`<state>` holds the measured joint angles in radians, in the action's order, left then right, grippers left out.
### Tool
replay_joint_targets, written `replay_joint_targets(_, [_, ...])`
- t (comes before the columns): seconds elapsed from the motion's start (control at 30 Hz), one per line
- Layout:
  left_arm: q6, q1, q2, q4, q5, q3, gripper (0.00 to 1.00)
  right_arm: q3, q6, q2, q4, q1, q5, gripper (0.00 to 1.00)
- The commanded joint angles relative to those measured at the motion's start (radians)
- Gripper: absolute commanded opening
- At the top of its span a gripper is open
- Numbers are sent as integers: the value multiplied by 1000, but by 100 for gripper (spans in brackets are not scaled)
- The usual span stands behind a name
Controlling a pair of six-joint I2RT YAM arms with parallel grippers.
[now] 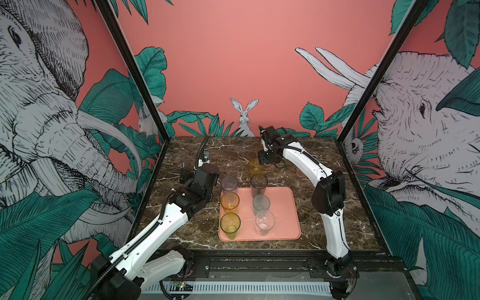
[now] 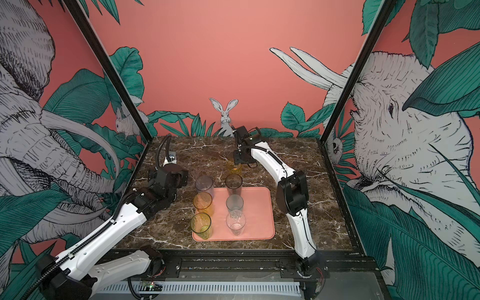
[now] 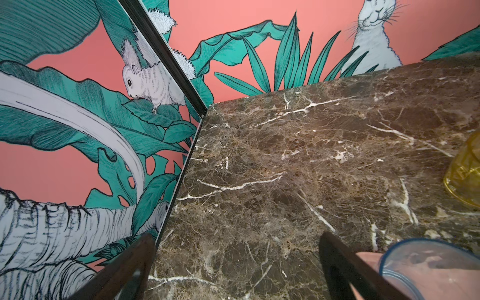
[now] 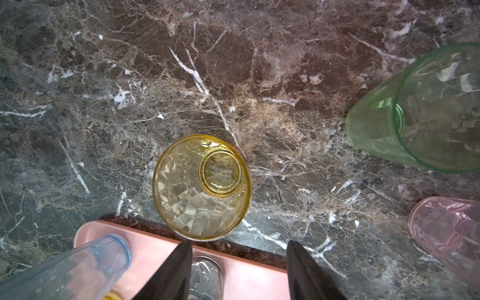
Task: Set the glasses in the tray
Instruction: 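Raise the right gripper and move it over the yellow glass beyond the tray, then lower the right gripper onto the yellow glass rim and close it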
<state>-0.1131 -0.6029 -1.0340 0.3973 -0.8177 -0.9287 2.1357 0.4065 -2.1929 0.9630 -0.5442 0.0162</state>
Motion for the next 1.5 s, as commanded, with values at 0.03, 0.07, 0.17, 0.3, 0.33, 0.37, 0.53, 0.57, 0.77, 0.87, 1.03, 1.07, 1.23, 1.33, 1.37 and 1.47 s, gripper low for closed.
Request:
replay_joint_targets(0.03, [-19, 8, 19, 1, 10, -20, 99, 30, 18, -35, 3, 10, 8, 59])
replay_joint_targets(0.07, [-20, 8, 21, 0, 11, -19, 99, 31, 20, -39, 1, 11, 9, 59])
replay_joint_targets(0.17, [-22, 8, 23, 2, 15, -18, 99, 32, 24, -56, -6, 15, 17, 57])
replay_joint_targets(0.3, [-26, 9, 24, 4, 18, -18, 99, 45, 28, -79, -8, 21, 29, 54])
replay_joint_targets(0.33, [-27, 8, 26, 5, 18, -18, 99, 46, 28, -85, -9, 22, 32, 53])
replay_joint_targets(0.37, [-30, 10, 28, 6, 20, -18, 99, 49, 29, -91, -11, 23, 35, 52])
replay_joint_targets(0.53, [-37, 9, 37, 12, 25, -14, 99, 68, 32, -120, -12, 29, 56, 48])
replay_joint_targets(0.57, [-38, 9, 37, 15, 25, -13, 99, 73, 34, -125, -8, 30, 59, 47])
replay_joint_targets(0.77, [-57, 9, 53, 27, 29, -4, 99, 92, 40, -146, -6, 32, 73, 44])
replay_joint_targets(0.87, [-68, 9, 62, 33, 29, 2, 99, 106, 41, -160, -4, 33, 82, 41])
replay_joint_targets(1.03, [-77, 9, 82, 43, 29, 8, 99, 129, 42, -183, 6, 33, 88, 35])
replay_joint_targets(1.07, [-80, 9, 85, 44, 28, 9, 99, 131, 43, -185, 6, 32, 89, 34])
replay_joint_targets(1.23, [-87, 9, 93, 49, 28, 13, 99, 140, 48, -192, 6, 33, 104, 17])
replay_joint_targets(1.33, [-94, 10, 94, 52, 32, 14, 99, 142, 52, -192, 6, 33, 110, 9])
replay_joint_targets(1.37, [-96, 10, 95, 52, 34, 15, 99, 141, 52, -192, 6, 33, 109, 6])
replay_joint_targets(1.47, [-101, 9, 95, 55, 37, 17, 99, 145, 52, -192, 6, 33, 110, 2])
